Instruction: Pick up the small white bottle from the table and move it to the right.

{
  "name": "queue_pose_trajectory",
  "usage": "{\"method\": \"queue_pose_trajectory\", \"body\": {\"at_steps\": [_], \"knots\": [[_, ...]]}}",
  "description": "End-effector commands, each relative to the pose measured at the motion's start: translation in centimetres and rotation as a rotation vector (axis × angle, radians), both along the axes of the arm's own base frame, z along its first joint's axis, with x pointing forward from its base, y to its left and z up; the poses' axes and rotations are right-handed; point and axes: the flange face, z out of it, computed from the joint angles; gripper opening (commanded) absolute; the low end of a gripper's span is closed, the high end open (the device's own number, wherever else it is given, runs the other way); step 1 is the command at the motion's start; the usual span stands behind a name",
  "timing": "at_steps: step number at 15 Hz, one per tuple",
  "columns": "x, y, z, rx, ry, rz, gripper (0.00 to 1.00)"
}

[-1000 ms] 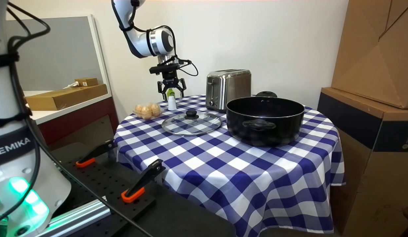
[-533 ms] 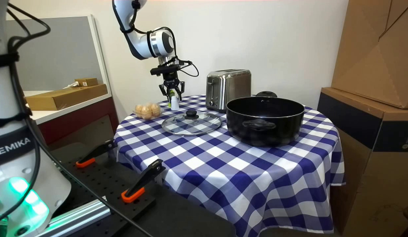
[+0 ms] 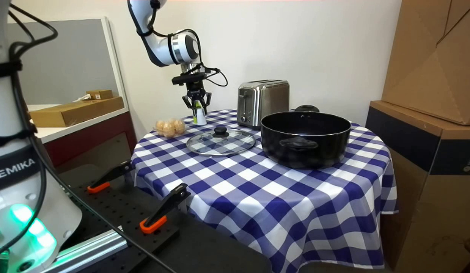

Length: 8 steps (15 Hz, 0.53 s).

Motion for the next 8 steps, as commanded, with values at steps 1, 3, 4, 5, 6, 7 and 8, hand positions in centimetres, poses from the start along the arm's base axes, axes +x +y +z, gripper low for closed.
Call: {"method": "queue_pose_trajectory", "body": {"at_steps": [1, 3, 4, 5, 6, 7, 8], "knots": [[-0.4, -1.7, 4.1, 0.006, -0.016, -0.041, 0.16], [-1.4, -2.8, 6.0, 0.018, -0.019, -0.061, 0.16], [-2.3, -3.2, 6.9, 0.031, -0.003, -0.07, 0.16], [-3.3, -3.6, 7.8, 0.048, 0.011, -0.082, 0.16], [-4.2, -4.0, 8.6, 0.062, 0.021, -0.092, 0.16], [-5.2, -4.3, 9.2, 0.088, 0.037, -0.103, 0.16], [-6.0, -4.7, 9.8, 0.11, 0.045, -0.122, 0.16]]}}
